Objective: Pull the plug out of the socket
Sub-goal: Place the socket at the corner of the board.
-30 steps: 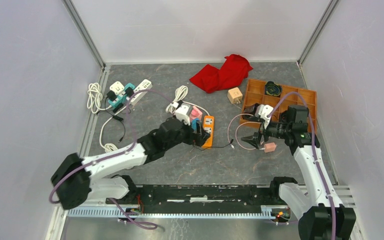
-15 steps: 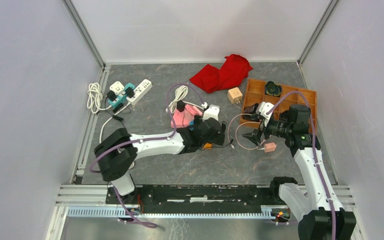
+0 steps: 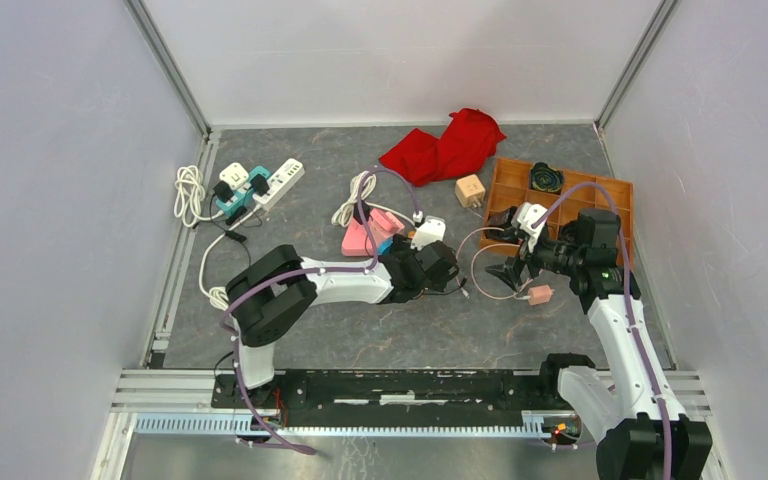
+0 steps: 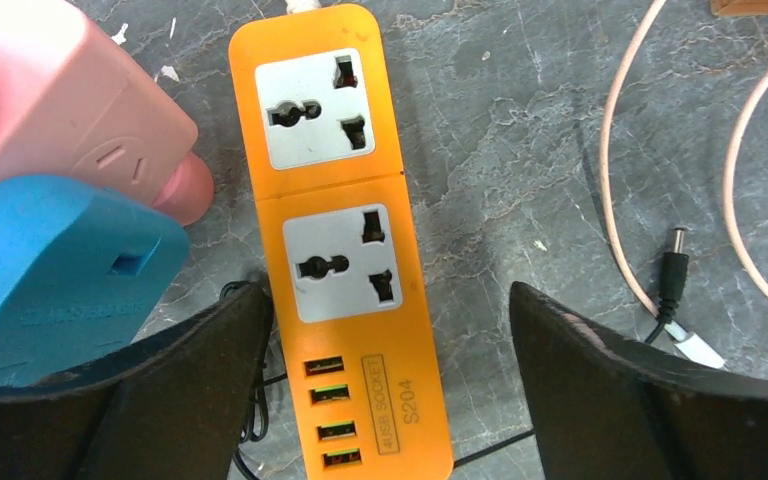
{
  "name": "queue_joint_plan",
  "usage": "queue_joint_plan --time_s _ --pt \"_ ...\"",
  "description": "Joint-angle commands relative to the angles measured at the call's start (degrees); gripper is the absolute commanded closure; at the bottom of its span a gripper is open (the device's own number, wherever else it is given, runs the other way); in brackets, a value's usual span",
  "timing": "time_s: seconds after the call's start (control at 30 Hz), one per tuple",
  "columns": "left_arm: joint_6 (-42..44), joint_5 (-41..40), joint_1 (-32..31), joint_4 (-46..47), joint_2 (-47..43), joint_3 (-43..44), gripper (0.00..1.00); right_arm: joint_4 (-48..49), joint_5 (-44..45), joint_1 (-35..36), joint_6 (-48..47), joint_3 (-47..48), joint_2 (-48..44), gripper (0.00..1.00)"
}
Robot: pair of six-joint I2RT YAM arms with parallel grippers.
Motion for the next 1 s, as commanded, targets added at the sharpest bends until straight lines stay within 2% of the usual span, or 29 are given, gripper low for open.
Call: queue_joint_plan --time_s 0.0,0.03,0.13,0.17,0.23,0.4,0.43,0.5,0.6,0.97 --pt "-1.46 -3.44 -0.03 0.27 1.57 2.34 0.08 1.92 0.45 0.17 0.69 -0.69 0.11 0.02" --pt "-1.50 -3.44 0.03 0.33 1.79 2.33 0.12 1.94 0.45 0.17 0.67 -0.71 0.18 0.02" --pt "-1.52 -3.20 0.04 0.46 2.33 2.36 0.17 1.97 0.52 0.20 0.66 -0.71 0.13 0.02" --pt "-1.50 -3.11 0.08 0.53 2.53 2.41 0.24 1.95 0.54 0.24 0.62 -0.71 0.18 0.02" --pt "-1.57 -2.93 0.03 0.46 2.71 2.42 0.29 1.97 0.54 0.20 0.58 -0.71 0.20 0.02" --pt "-1.32 -2.75 -0.05 0.13 1.26 2.74 0.77 2.18 0.54 0.19 0.52 -0.80 -0.10 0.02" --pt "-1.02 -2.69 -0.05 0.08 0.67 2.89 0.85 2.14 0.54 0.23 0.50 -0.80 -0.12 0.02" --pt "0.40 -2.38 -0.01 0.34 -0.83 3.25 0.93 2.21 0.50 0.18 0.50 -0.80 -0.09 0.02" --pt "3.63 -1.90 0.04 1.62 -3.63 3.75 0.98 2.27 0.56 0.21 0.52 -0.80 -0.20 0.02" --pt "10.69 1.35 0.78 3.08 -8.67 9.38 0.98 2.31 0.54 0.18 0.38 -0.80 -0.43 0.02"
